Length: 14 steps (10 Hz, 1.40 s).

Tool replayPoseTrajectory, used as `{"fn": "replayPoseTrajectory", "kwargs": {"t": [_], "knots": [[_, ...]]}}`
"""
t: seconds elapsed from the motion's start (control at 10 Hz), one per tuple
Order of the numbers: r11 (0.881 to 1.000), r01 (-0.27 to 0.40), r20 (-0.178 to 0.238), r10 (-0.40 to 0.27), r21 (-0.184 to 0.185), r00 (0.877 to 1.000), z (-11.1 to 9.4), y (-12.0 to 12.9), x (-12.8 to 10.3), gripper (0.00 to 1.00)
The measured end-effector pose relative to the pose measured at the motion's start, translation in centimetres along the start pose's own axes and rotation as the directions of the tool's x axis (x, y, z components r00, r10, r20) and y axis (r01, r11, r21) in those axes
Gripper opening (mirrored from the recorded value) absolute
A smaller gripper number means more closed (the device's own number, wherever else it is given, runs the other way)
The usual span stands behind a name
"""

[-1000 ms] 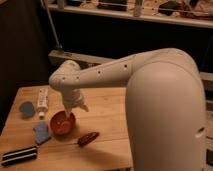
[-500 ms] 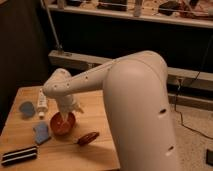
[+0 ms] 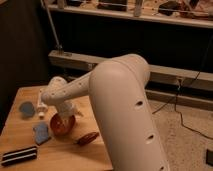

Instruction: Drag the ceramic bowl in a circle

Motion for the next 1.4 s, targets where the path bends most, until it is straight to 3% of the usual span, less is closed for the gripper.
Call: {"fn": "replayPoseTrajectory", "kwargs": {"t": [0.2, 0.4, 0.5, 0.9, 1.0, 1.4], "knots": [[1.0, -0.03, 0.006, 0.03, -0.007, 1.0, 0.6, -0.8, 0.0, 0.65], [0.999, -0.046, 0.012, 0.046, -0.018, 0.999, 0.9, -1.2, -0.2, 0.57], [0.999, -0.042, 0.015, 0.043, -0.03, 0.999, 1.1, -1.1, -0.3, 0.43], [0.998, -0.008, -0.011, 0.007, -0.066, 1.0, 1.9, 0.3, -0.5, 0.05], [0.998, 0.004, -0.021, -0.005, -0.065, 1.0, 2.0, 0.5, -0.6, 0.01], [0.998, 0.042, -0.029, -0.044, -0.053, 0.999, 2.1, 0.9, -2.7, 0.0]]}}
